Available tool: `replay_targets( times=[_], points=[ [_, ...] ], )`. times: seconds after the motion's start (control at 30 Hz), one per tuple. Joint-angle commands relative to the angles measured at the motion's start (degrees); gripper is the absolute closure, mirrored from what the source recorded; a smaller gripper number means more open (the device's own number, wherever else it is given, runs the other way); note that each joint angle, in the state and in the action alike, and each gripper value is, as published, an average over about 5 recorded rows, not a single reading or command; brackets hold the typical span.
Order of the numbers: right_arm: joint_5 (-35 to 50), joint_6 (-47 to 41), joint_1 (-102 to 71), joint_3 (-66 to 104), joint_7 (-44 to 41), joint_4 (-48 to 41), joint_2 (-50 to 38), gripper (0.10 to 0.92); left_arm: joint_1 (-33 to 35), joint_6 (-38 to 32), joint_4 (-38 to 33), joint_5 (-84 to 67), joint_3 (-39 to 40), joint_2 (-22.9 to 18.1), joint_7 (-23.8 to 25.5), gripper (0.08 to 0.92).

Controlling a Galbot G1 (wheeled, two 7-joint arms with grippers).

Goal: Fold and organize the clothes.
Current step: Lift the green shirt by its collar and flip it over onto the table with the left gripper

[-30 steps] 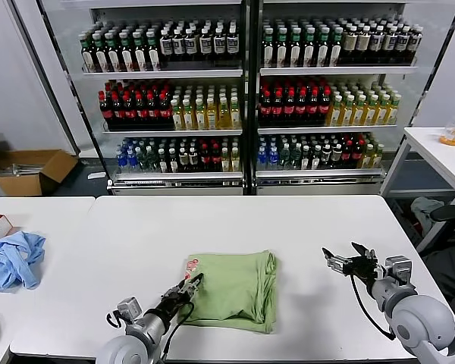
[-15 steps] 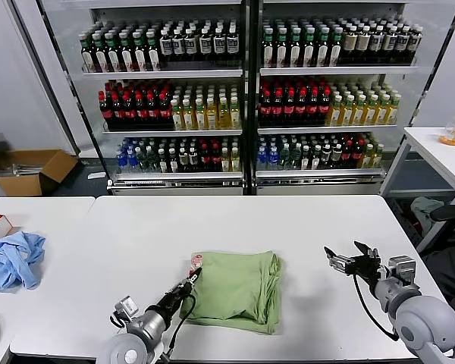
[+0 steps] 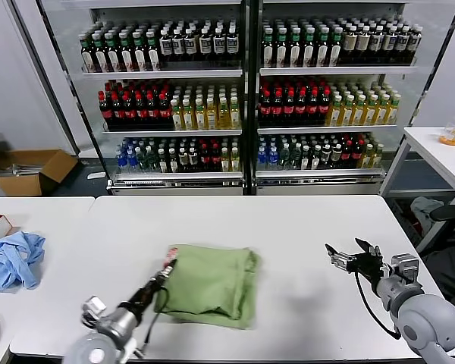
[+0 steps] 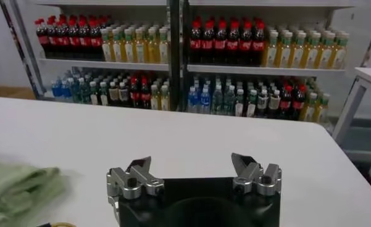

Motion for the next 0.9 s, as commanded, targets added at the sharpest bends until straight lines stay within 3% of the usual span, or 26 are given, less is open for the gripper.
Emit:
replay_targets(
  times=[0.03, 0.17, 0.3, 0.43, 0.6, 0.77, 0.9],
  points=[
    [0.6, -0.1, 0.2, 0.4, 0.1, 0.8, -0.5, 0.203, 0.8, 3.1, -1.2, -9.2, -21.8, 18.2, 0.6, 0.903],
    [0.8, -0.2, 0.1, 0.8, 0.1, 1.4, -0.7, 0.203, 0.4, 4.3, -4.1, -10.3, -25.1, 23.4, -0.1, 0.903],
    [0.7, -0.2, -0.6, 1.2, 0.1, 1.8, -0.6, 0.203, -0.6, 3.3, -10.6, -6.9, -19.6, 23.4, -2.5, 0.903],
    [0.3, -0.2, -1.1, 1.2, 0.1, 2.2, -0.3, 0.203, -1.1, 1.6, -14.1, 0.7, -6.7, 19.1, -4.9, 0.903],
    [-0.3, -0.1, -1.1, 1.1, 0.1, 2.1, 0.2, 0.203, -3.2, -0.1, -10.1, 11.1, 9.2, 10.4, -6.0, 0.903],
    [-1.0, 0.0, -1.3, 0.8, -0.1, 1.7, 0.5, 0.203, -6.8, -0.3, -7.4, 14.5, 18.1, 2.1, -6.3, 0.903],
    [-1.3, 0.2, -1.2, 0.7, -0.2, 1.0, 0.8, 0.203, -10.1, -0.3, -6.9, 11.8, 22.4, -1.8, -7.5, 0.903]
  ],
)
